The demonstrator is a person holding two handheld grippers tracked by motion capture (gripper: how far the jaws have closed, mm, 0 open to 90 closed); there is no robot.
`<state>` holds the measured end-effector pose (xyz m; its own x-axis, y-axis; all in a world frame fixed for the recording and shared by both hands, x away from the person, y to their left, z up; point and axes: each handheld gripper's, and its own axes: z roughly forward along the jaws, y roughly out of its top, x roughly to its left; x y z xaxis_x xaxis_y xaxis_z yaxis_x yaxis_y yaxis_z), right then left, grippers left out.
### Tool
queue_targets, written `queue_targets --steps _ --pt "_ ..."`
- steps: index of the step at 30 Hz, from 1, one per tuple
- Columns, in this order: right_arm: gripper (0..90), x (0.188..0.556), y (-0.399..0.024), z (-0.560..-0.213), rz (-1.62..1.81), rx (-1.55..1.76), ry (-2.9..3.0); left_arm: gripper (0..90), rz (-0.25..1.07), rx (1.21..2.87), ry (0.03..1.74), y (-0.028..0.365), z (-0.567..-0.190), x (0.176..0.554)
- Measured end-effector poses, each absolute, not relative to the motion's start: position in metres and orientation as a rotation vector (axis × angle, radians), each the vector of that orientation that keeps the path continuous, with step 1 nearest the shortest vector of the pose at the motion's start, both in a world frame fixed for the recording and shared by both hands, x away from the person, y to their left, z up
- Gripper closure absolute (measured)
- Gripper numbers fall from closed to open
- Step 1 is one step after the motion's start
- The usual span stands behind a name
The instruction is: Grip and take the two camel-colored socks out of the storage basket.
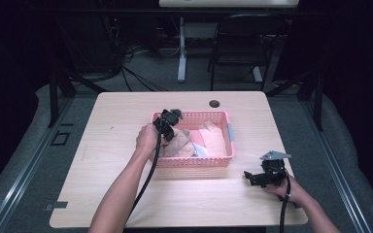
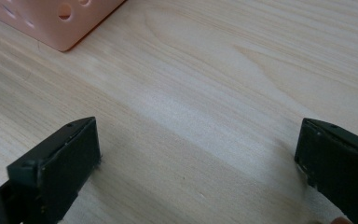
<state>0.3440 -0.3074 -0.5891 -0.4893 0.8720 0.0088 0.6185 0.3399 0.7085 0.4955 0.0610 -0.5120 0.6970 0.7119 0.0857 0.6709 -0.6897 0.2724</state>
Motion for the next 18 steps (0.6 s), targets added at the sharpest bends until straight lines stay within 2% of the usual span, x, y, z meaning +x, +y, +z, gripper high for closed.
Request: queue_targets --steps 18 --pt "0.0 0.344 -0.307 -0.589 0.936 1.313 2.239 86.6 0.261 2.608 1.075 0.079 -0.471 0.490"
